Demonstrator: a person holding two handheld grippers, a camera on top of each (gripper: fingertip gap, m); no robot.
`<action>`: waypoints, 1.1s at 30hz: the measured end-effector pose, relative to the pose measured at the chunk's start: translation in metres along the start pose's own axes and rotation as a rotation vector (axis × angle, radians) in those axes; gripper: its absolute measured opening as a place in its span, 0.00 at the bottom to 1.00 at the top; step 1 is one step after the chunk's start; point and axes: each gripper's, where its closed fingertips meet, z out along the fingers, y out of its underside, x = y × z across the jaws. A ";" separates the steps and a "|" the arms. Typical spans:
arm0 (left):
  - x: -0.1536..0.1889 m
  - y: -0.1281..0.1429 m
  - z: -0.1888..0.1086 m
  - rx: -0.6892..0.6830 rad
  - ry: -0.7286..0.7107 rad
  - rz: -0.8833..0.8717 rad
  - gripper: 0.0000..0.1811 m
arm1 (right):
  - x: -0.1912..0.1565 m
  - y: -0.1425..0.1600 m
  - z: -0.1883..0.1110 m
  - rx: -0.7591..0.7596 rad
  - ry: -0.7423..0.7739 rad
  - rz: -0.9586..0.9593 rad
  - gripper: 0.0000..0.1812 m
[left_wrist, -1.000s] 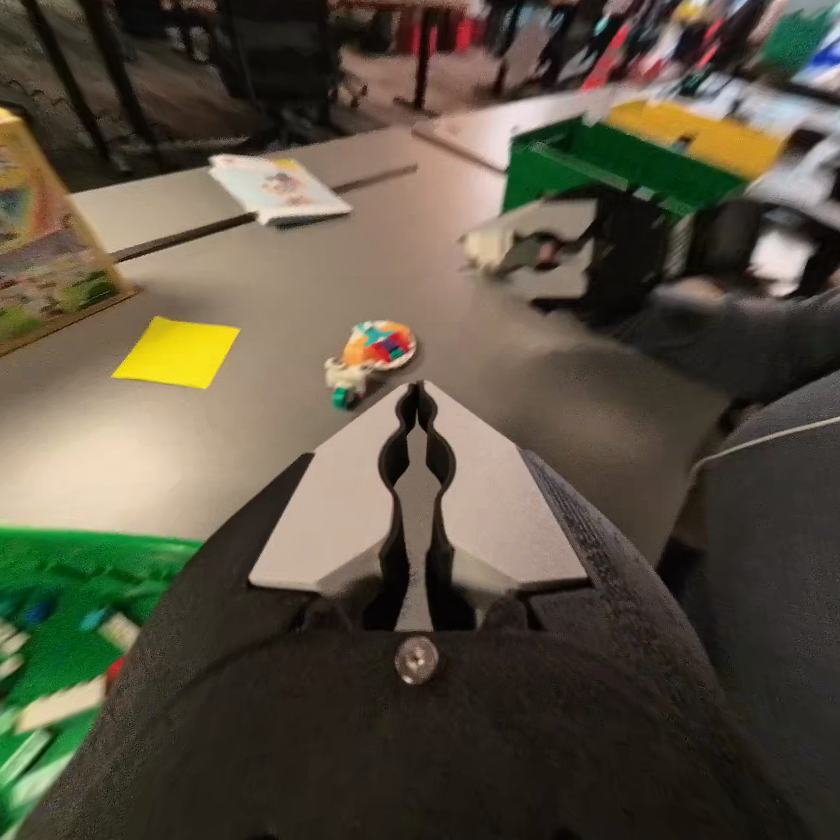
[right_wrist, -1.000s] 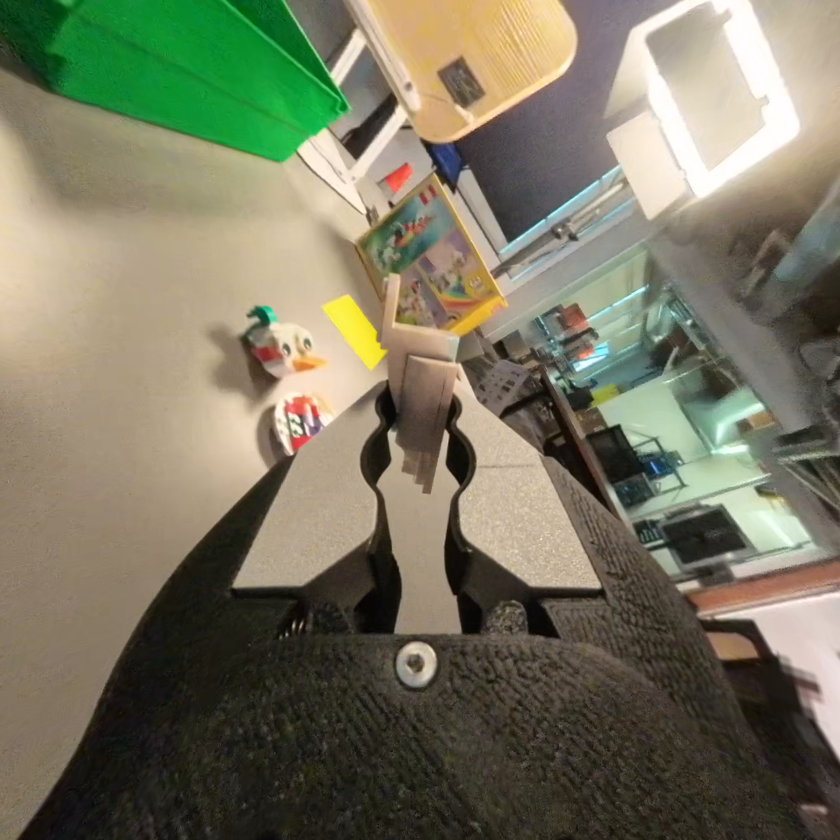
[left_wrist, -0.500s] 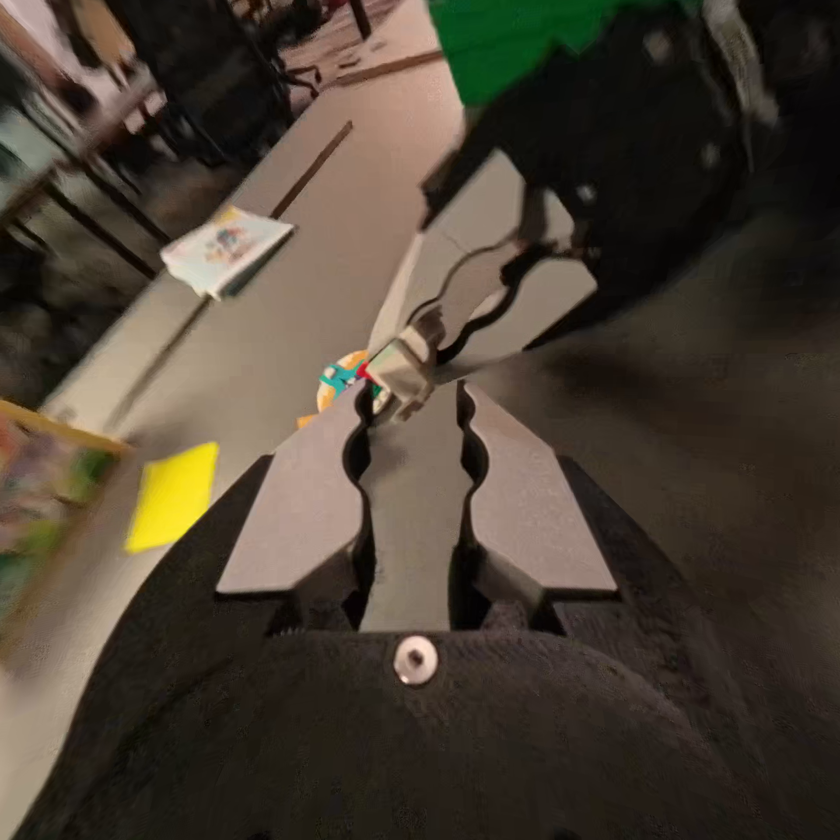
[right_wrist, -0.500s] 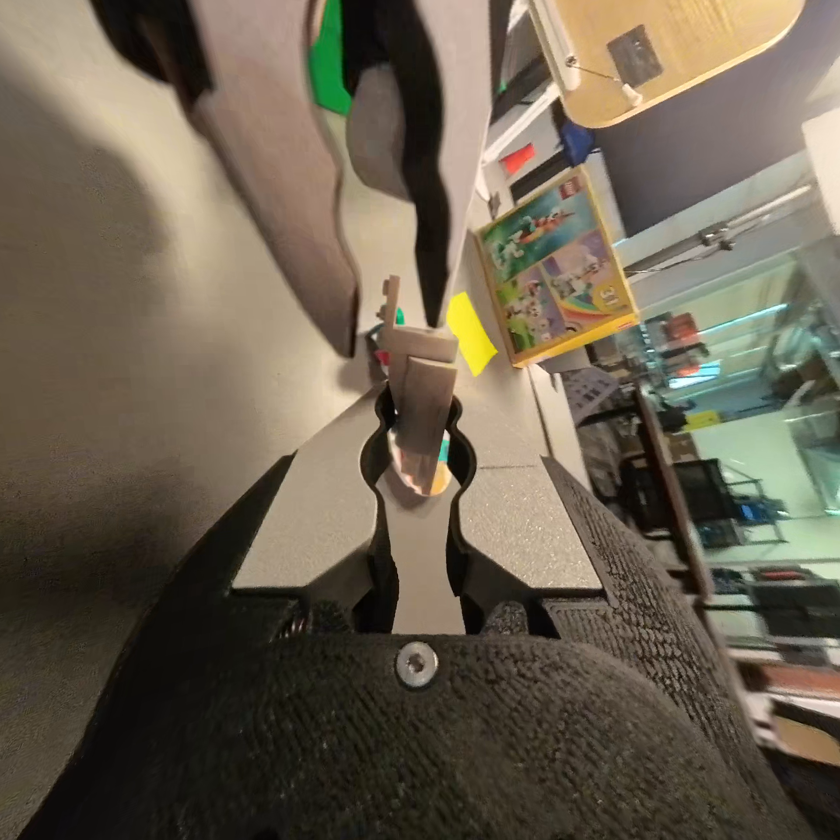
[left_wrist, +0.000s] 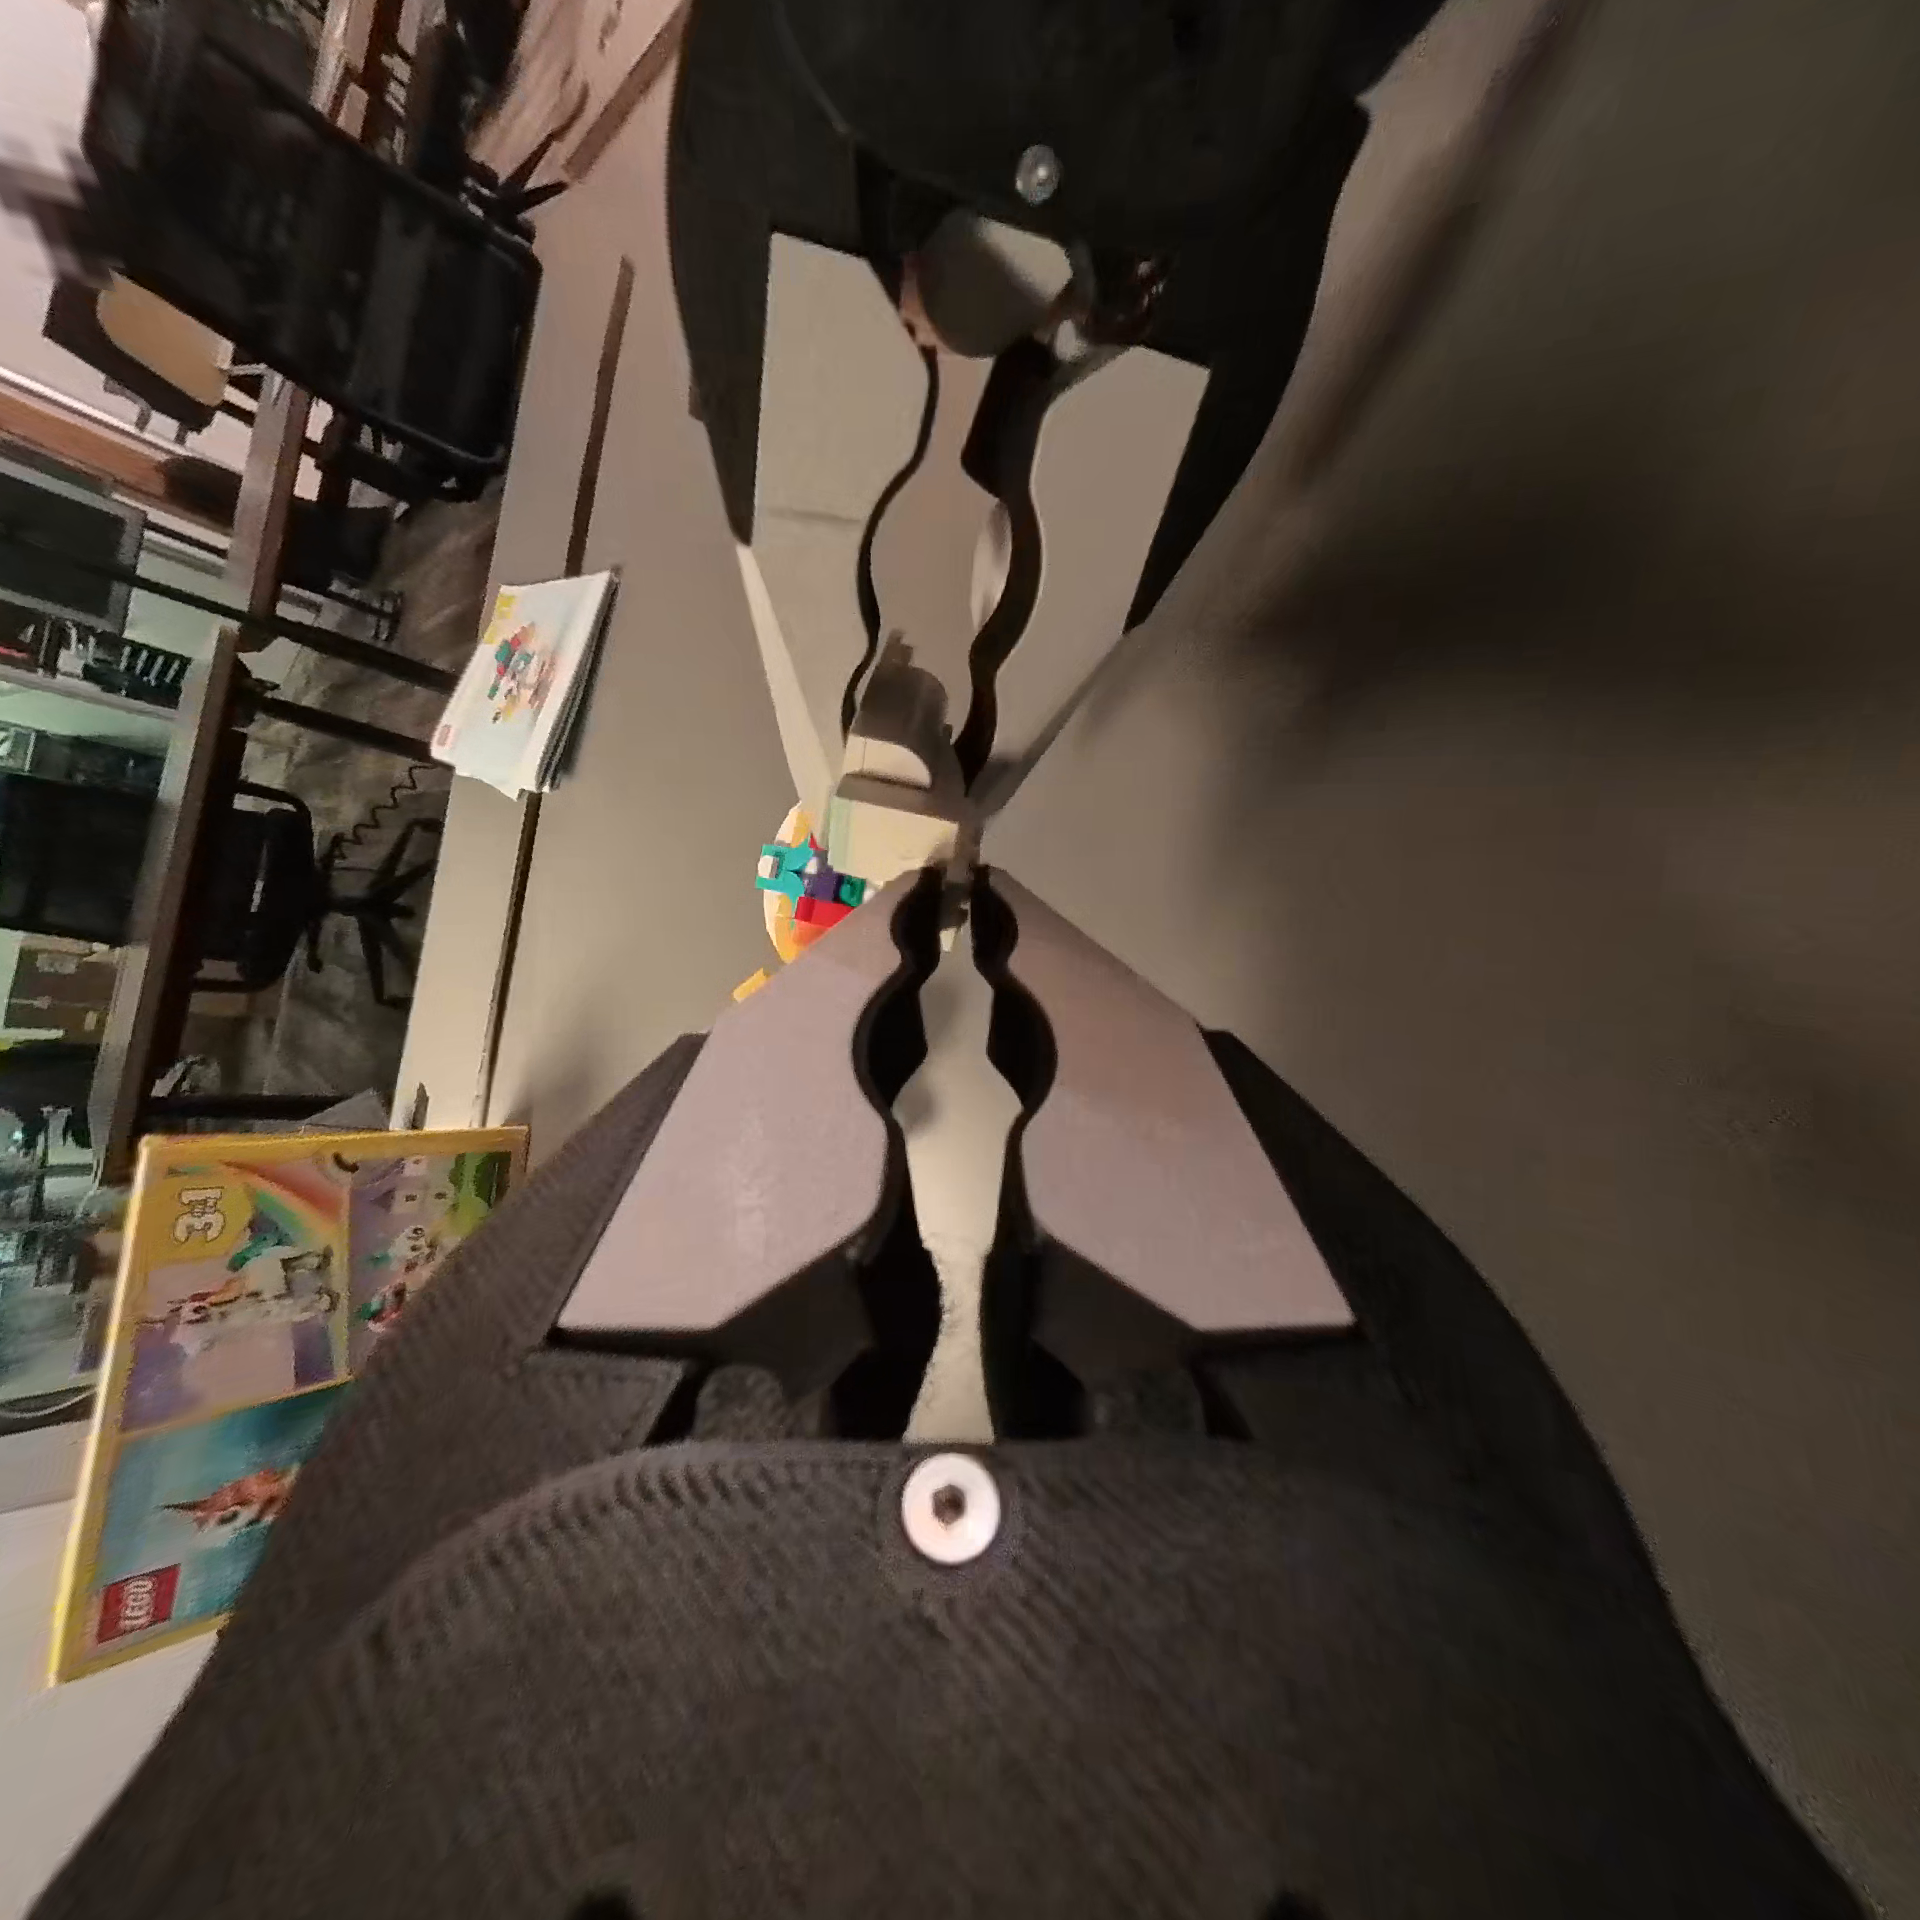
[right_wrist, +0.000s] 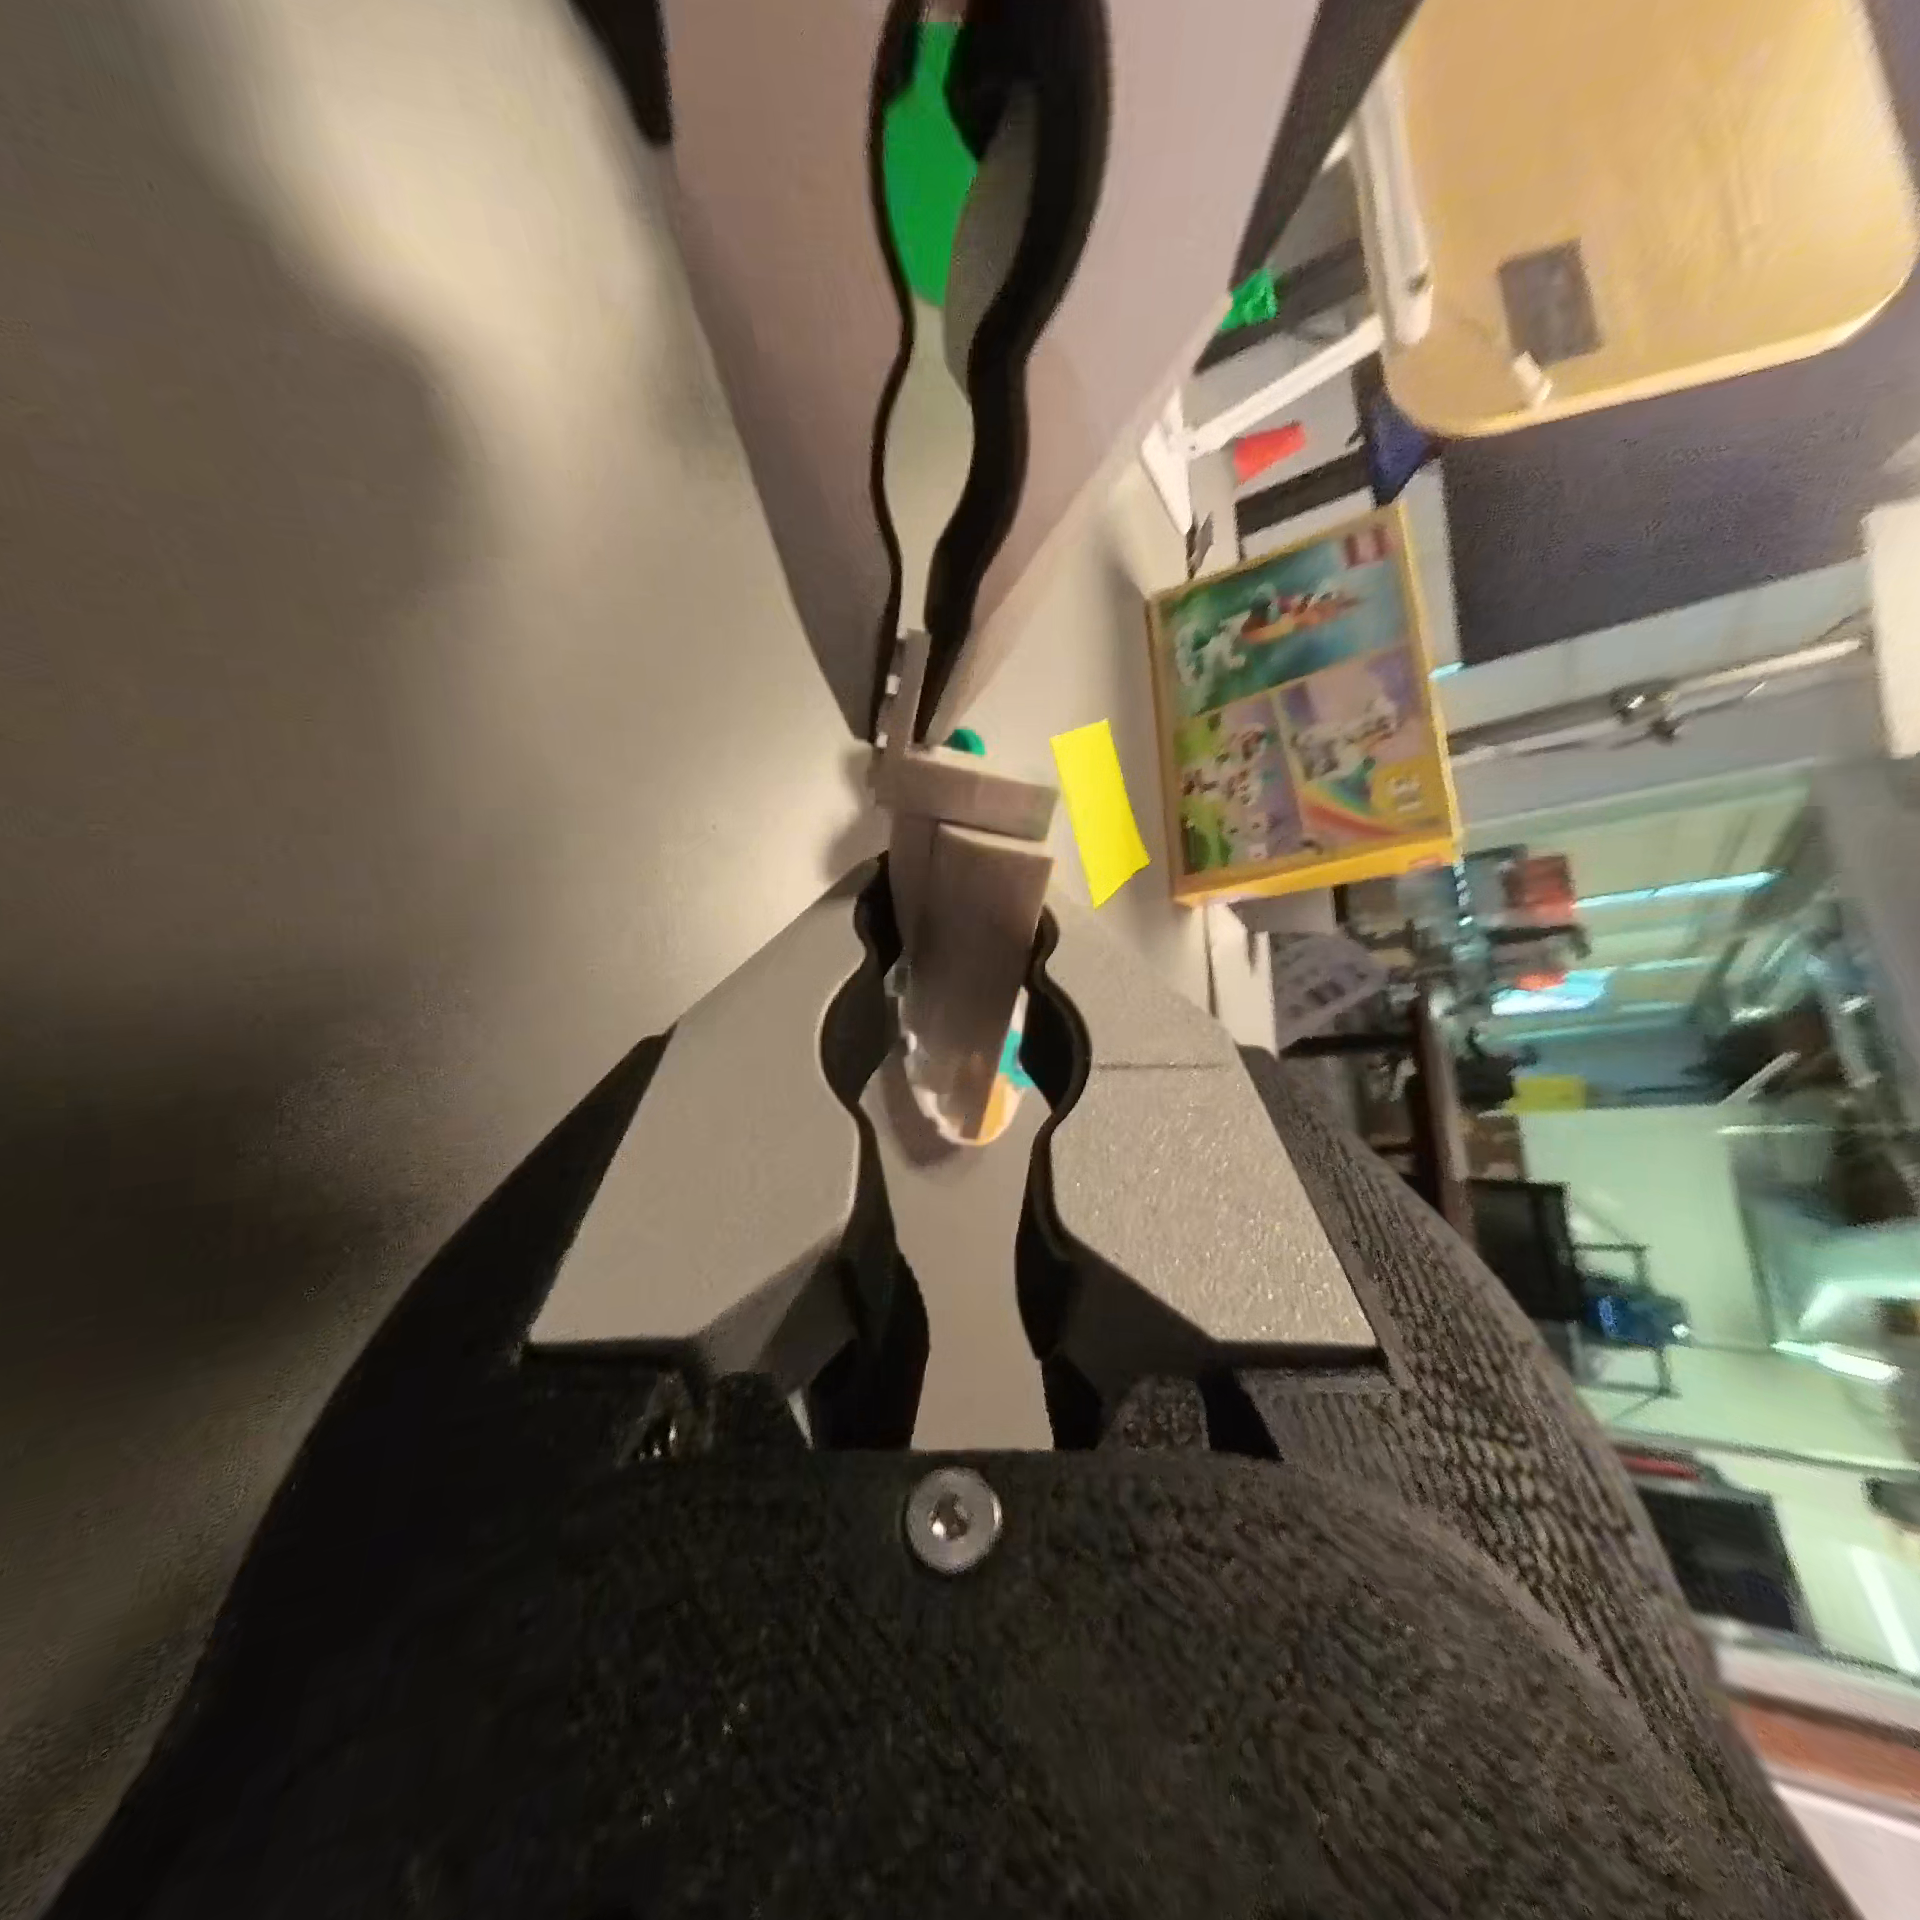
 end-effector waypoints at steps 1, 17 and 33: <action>0.001 -0.001 -0.004 0.001 0.008 0.006 0.02 | 0.001 -0.004 -0.001 0.015 0.013 -0.024 0.11; 0.010 -0.007 -0.064 0.093 0.231 -0.047 0.03 | 0.001 -0.063 -0.013 0.202 0.016 0.010 0.11; -0.006 -0.015 -0.050 0.251 0.329 -0.644 0.02 | 0.021 -0.032 -0.010 0.168 -0.042 0.325 0.31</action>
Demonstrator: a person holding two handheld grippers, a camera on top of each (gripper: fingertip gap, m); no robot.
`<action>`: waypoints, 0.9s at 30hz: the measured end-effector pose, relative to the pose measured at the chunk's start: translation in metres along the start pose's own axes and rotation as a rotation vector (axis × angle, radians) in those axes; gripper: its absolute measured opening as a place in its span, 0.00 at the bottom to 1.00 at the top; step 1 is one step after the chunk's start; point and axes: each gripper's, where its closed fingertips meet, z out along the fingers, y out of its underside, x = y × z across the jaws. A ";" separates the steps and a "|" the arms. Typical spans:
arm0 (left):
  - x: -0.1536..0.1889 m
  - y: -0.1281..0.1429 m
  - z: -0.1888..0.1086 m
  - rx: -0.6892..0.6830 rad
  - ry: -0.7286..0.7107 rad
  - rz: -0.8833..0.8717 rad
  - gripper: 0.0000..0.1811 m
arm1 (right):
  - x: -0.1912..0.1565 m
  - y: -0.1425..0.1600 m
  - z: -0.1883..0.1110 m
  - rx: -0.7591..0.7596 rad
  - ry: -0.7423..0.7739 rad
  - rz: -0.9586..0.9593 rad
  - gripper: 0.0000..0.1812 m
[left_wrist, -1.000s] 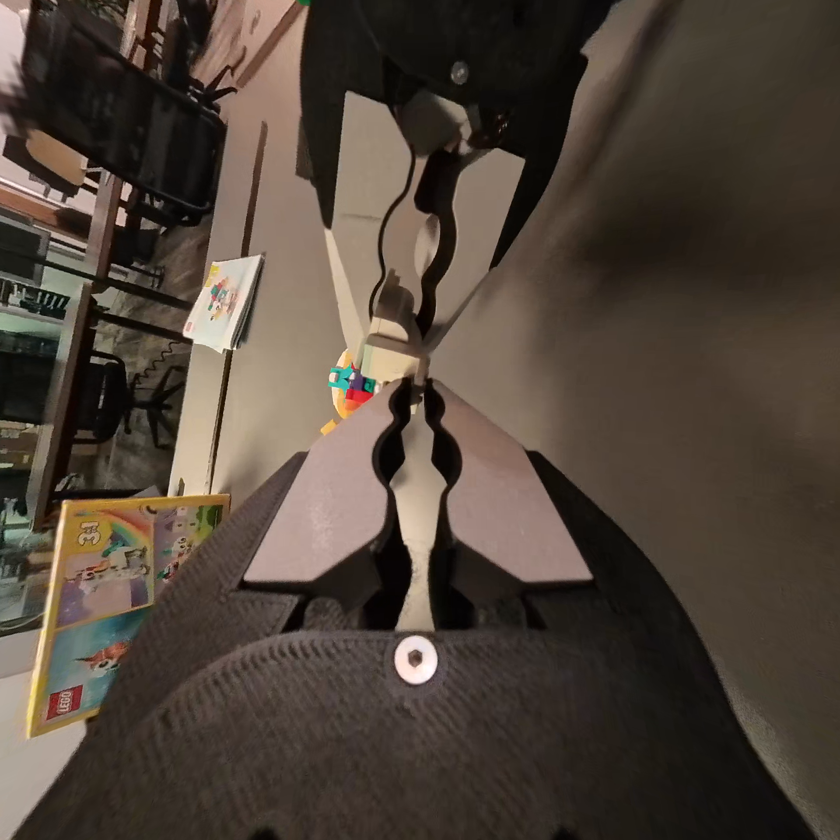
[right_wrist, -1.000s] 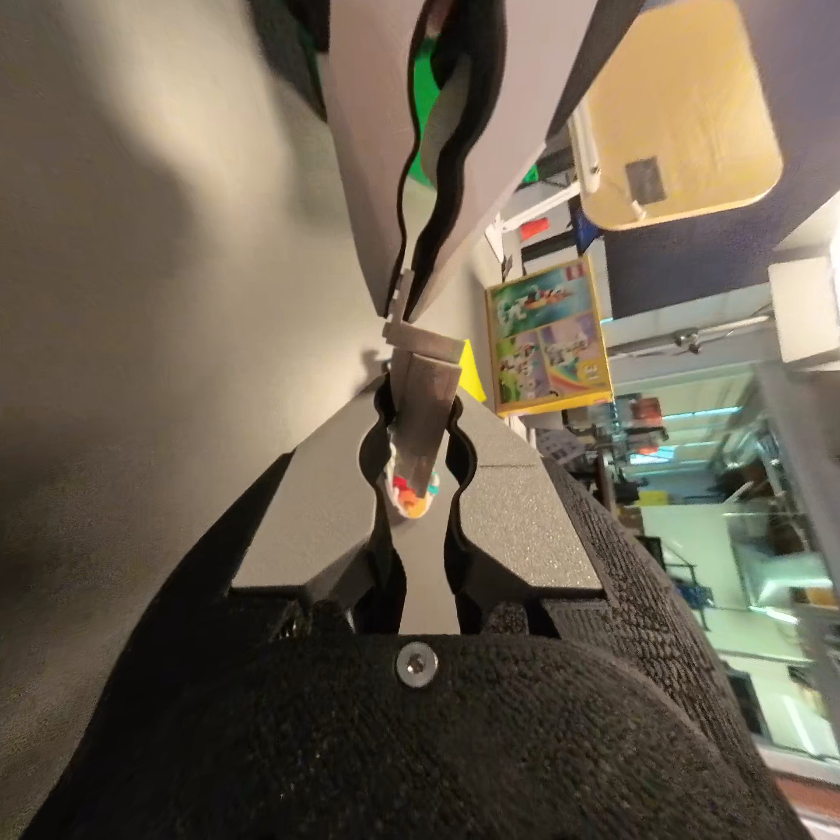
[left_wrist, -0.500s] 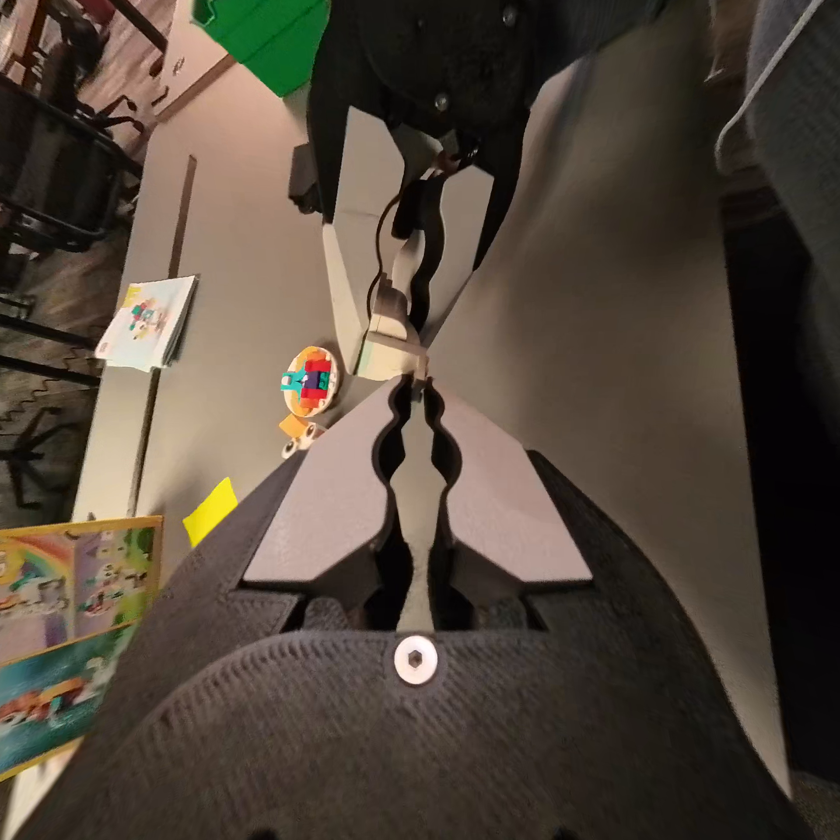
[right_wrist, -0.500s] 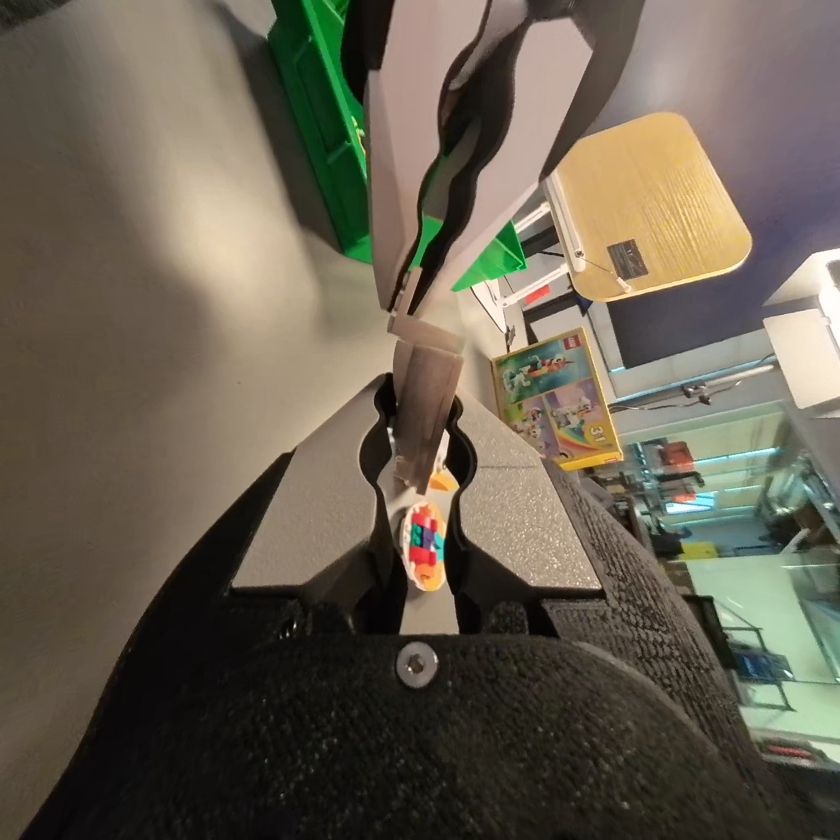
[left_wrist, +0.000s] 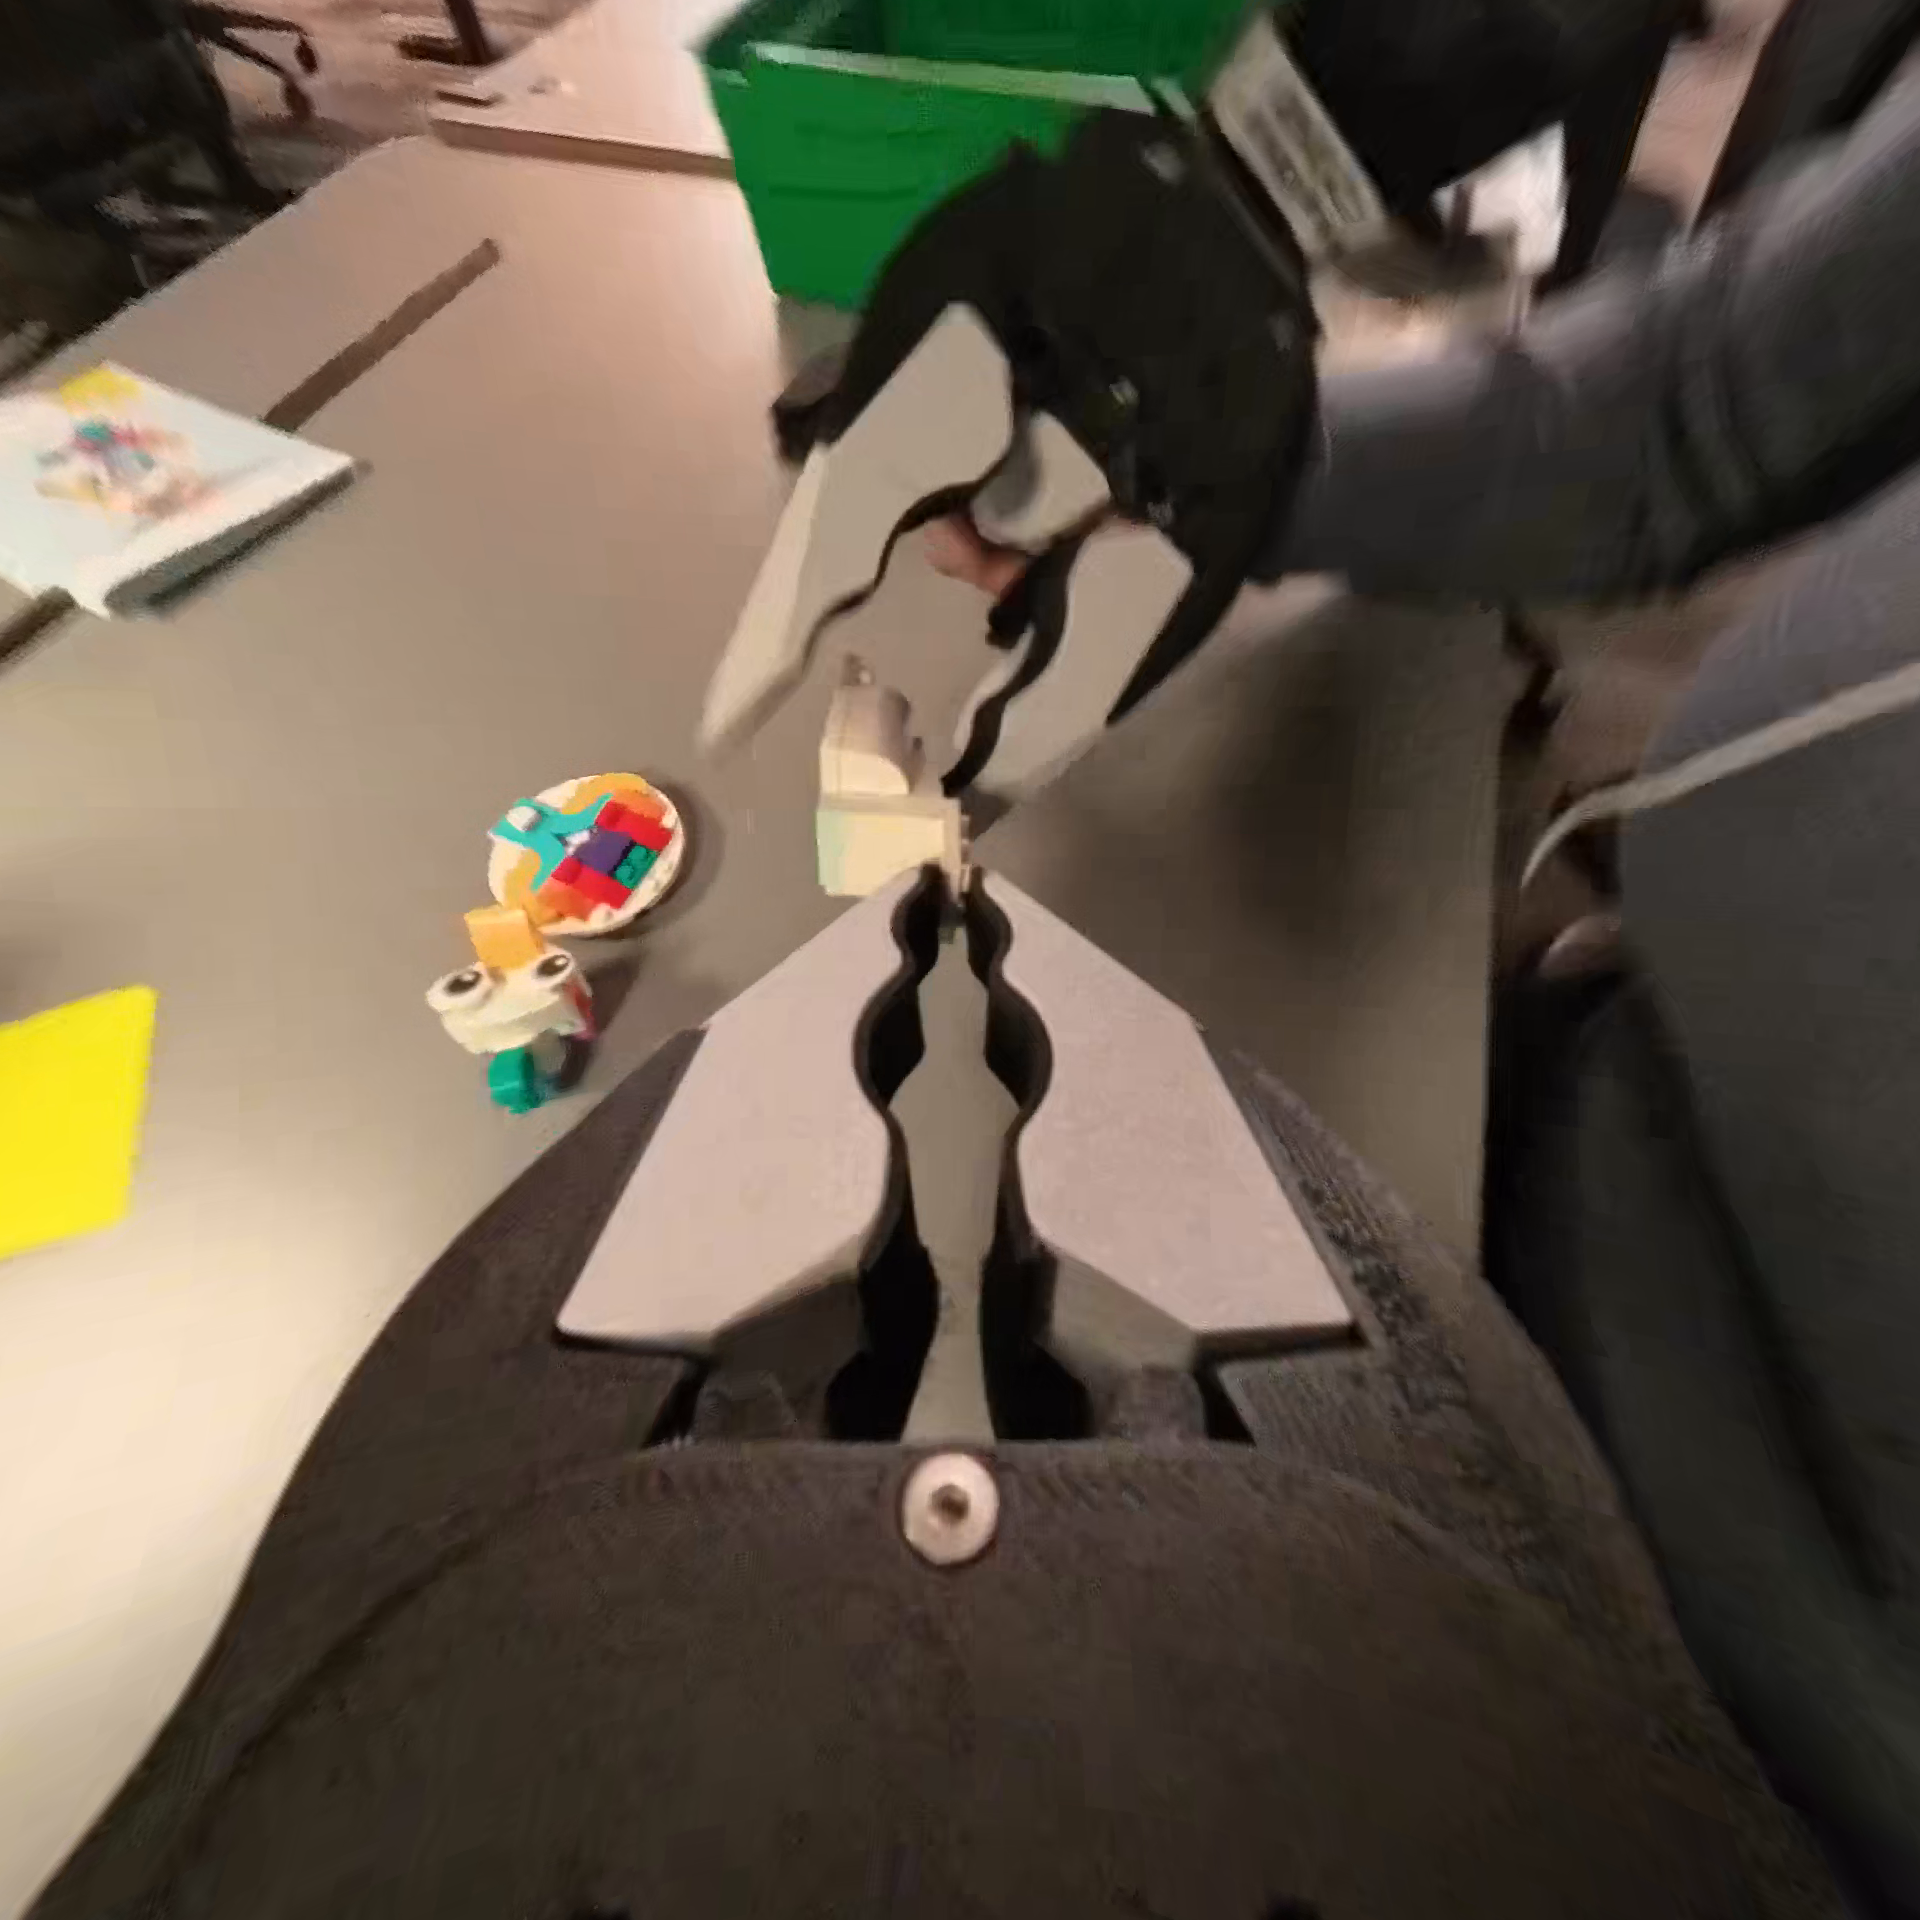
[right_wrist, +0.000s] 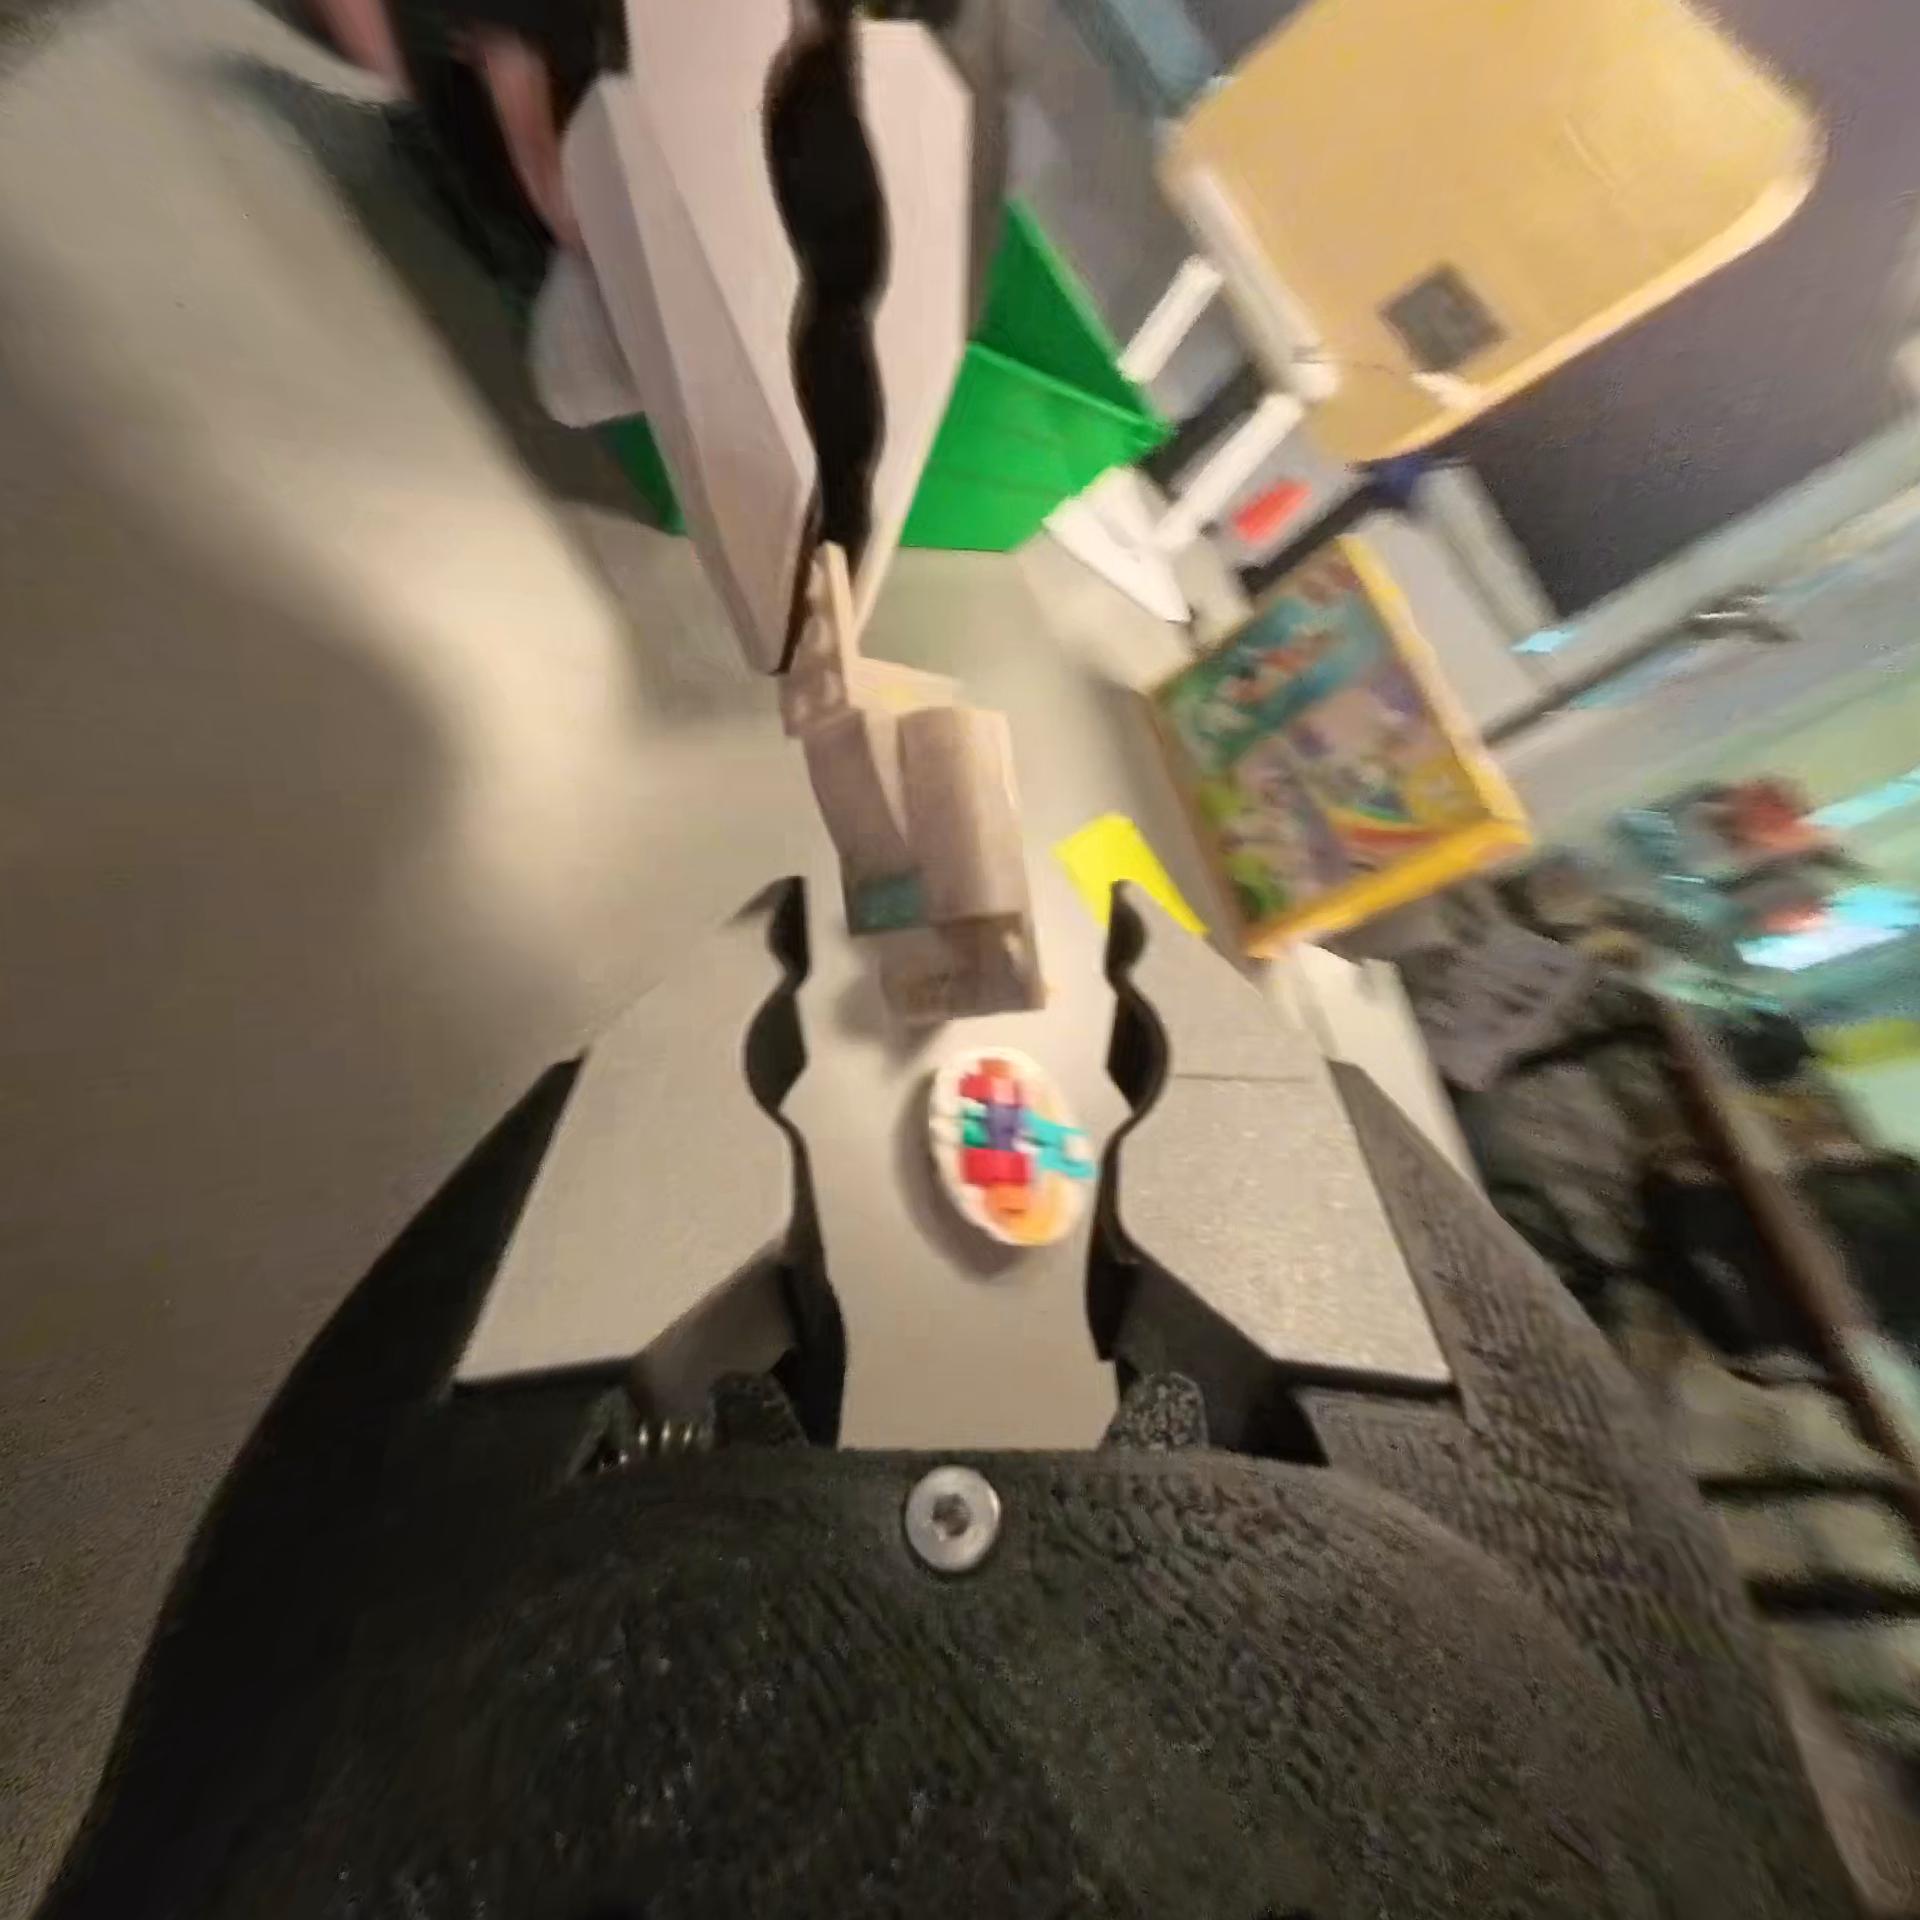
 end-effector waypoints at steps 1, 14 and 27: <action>-0.006 -0.007 0.000 0.067 -0.006 -0.099 0.02 | 0.010 0.000 -0.003 -0.004 0.080 -0.035 0.36; -0.004 -0.027 0.011 0.328 0.288 -0.636 0.02 | 0.014 0.003 0.002 -0.227 0.272 -0.444 0.18; 0.007 -0.036 0.004 0.387 0.615 -0.859 0.03 | -0.026 -0.011 -0.008 -0.016 -0.244 0.175 0.18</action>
